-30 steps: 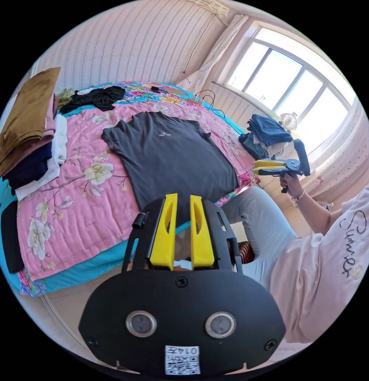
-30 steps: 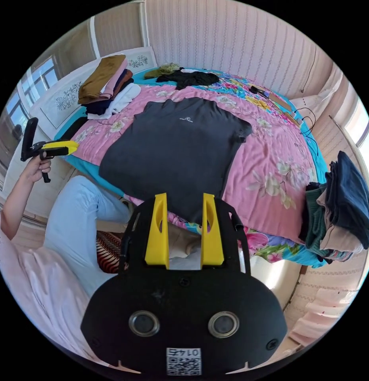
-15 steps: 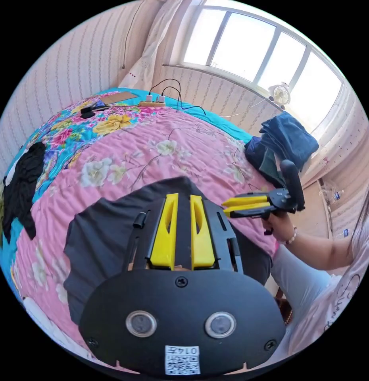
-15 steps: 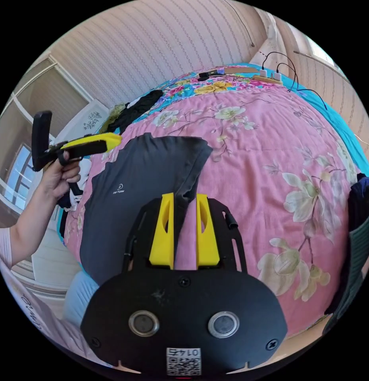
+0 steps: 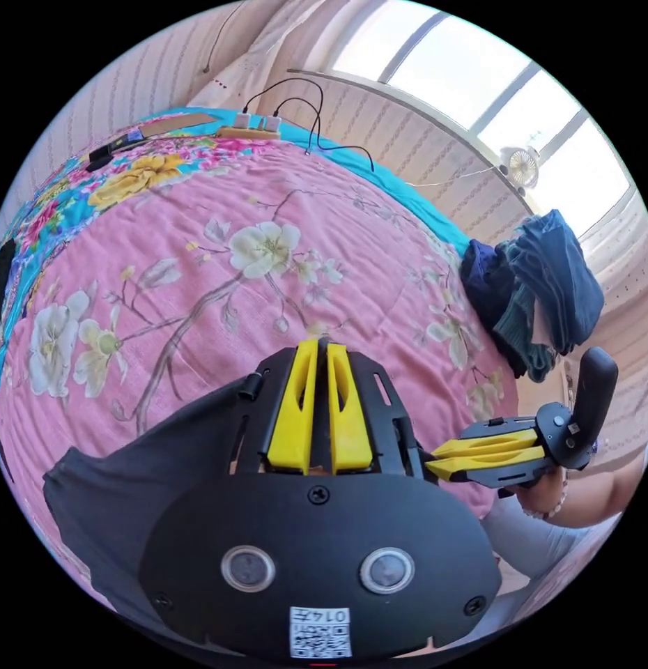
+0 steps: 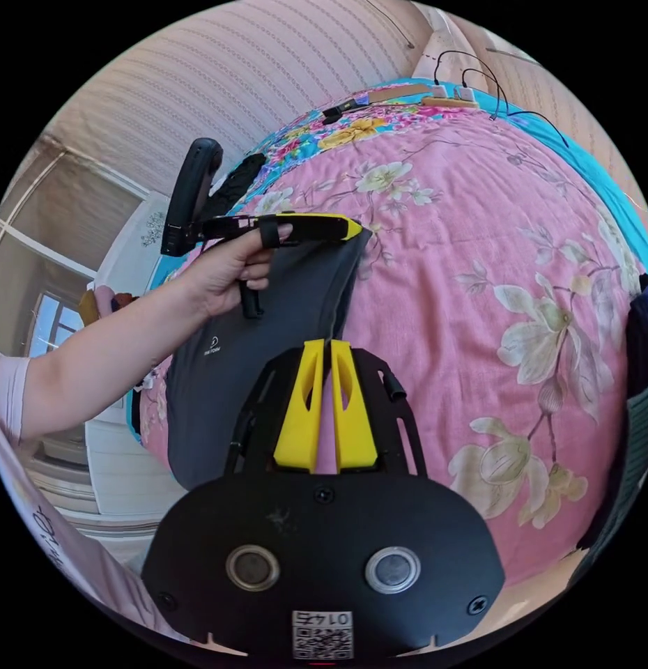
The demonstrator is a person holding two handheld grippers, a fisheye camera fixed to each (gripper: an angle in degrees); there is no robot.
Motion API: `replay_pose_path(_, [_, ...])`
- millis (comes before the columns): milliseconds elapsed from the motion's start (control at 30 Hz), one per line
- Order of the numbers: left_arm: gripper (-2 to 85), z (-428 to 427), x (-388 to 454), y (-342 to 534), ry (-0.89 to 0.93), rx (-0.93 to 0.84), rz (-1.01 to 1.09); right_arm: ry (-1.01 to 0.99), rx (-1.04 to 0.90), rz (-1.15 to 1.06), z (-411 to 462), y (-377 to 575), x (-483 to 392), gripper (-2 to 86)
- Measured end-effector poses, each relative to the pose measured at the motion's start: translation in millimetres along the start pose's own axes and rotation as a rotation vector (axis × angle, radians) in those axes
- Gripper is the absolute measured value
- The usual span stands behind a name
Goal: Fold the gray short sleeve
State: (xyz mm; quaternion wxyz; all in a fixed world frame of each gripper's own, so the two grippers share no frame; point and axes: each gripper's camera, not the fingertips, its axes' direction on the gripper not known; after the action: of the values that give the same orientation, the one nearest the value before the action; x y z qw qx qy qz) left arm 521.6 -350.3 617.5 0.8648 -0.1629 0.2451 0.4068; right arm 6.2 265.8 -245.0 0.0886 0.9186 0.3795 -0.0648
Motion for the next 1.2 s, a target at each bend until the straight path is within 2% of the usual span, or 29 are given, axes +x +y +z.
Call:
replay_pose_path(133, [7.0,-30,-22,11,0.082,0.027,-0.069,0.033,-0.072,0.062,30,-24,-5,1.1])
replay_pose_path(267, [7.4,-110,-26,74,0.047,0.199,-0.056,0.064,-0.075,0.073,33,-48,-30,1.4])
replay_pose_path(367, [6.9,-171,-40,162,-0.007,0.299,-0.197,0.131,-0.073,0.094,28,-62,-51,1.3])
replay_pose_path(433, [6.0,-202,-54,223,-0.128,0.327,-0.342,0.182,-0.059,0.085,25,-72,-70,1.2])
replay_pose_path(533, [3.1,-244,-91,346,-0.327,0.304,-0.697,0.241,-0.057,-0.036,34,-99,-130,1.1])
replay_pose_path(600, [1.7,-256,-109,392,-0.321,0.318,-0.83,0.213,-0.07,-0.148,52,-120,-180,1.0])
replay_pose_path(667, [1.1,-264,-121,421,-0.3,0.346,-0.893,0.067,-0.127,-0.316,94,-149,-256,1.3])
replay_pose_path(767, [1.8,-274,-130,446,-0.299,0.397,-0.944,-0.149,-0.189,-0.507,156,-179,-355,2.3])
replay_pose_path(867, [5.4,-272,-139,451,-0.25,0.454,-0.965,-0.193,-0.268,-0.676,221,-201,-446,4.4])
replay_pose_path(1000, [7.7,-254,-165,443,-0.206,0.438,-1.013,-0.117,-0.363,-0.779,290,-222,-518,8.2])
replay_pose_path(1067, [5.6,-246,-174,442,-0.214,0.403,-1.027,-0.001,-0.443,-0.803,335,-233,-541,8.7])
replay_pose_path(1133, [0.1,-253,-177,445,-0.243,0.402,-1.014,0.036,-0.497,-0.799,357,-244,-551,6.8])
replay_pose_path(1200, [-0.6,-263,-175,449,-0.244,0.42,-1.016,0.008,-0.494,-0.823,359,-256,-561,4.3])
